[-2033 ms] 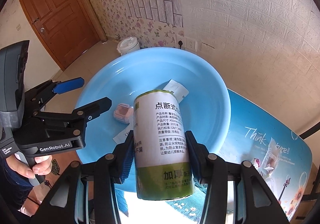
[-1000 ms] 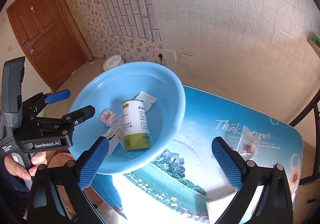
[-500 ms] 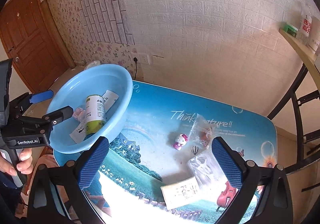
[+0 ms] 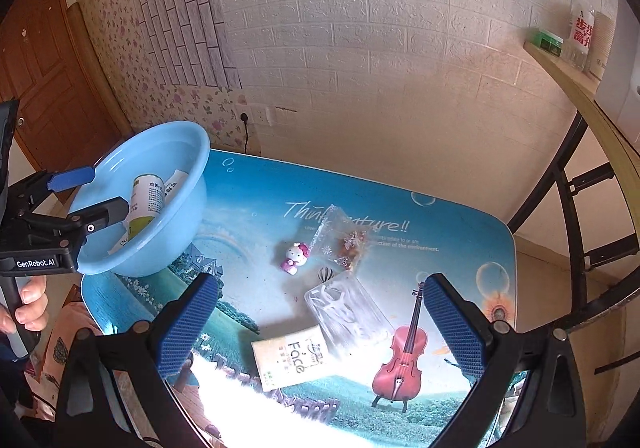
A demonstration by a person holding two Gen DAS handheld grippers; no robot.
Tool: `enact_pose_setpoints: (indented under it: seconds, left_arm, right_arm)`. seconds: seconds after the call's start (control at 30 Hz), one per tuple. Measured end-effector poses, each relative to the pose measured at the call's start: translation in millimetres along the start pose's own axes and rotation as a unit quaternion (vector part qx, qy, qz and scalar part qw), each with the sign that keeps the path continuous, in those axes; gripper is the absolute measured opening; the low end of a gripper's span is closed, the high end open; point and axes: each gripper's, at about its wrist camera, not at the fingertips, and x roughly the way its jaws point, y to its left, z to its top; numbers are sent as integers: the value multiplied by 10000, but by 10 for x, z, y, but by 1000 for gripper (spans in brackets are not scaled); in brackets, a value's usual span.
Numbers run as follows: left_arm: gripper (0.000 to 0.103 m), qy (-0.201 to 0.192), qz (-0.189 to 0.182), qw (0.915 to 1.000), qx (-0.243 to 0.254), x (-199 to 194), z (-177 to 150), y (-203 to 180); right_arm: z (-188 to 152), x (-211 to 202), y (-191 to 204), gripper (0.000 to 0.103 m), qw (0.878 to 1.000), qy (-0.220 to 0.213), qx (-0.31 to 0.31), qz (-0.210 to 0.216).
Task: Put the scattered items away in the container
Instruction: 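Withdraw both grippers from the basin back over the table, then grasp the cream 'Face' tissue pack with the left gripper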
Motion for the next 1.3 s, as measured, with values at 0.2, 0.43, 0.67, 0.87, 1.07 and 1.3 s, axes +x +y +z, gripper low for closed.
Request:
enact_pose_setpoints:
  seconds: [0.2,0.43,0.67,0.87,1.07,1.3]
  left_arm:
    - [98,37,-120,9999,102,45,25,-218]
    - [98,93,-291,9993,227,81,41,-462]
    - [98,137,-411,9981,449,109,30,-698]
    - [98,207,-565,9953,760,119,-62,-927]
    - [98,277,-787,9910,1049,131,-133,-1125]
    - [98,525,-964,9824,1509,303,-320,-1387]
  right_arm:
    - [-92,-64,-270,103,9998,44,142,-92]
    - [-238,-107,-527,103,9994,125,284,-171]
    - [-391,-114,-712,103,9985,215,452,-216]
    - [-462,-109,-768,97,9986,273,433,-138]
    - [-493,-111,-808,97,9987,268,433,-101]
    - [-513,-101,-861,97,9985,283,456,-118]
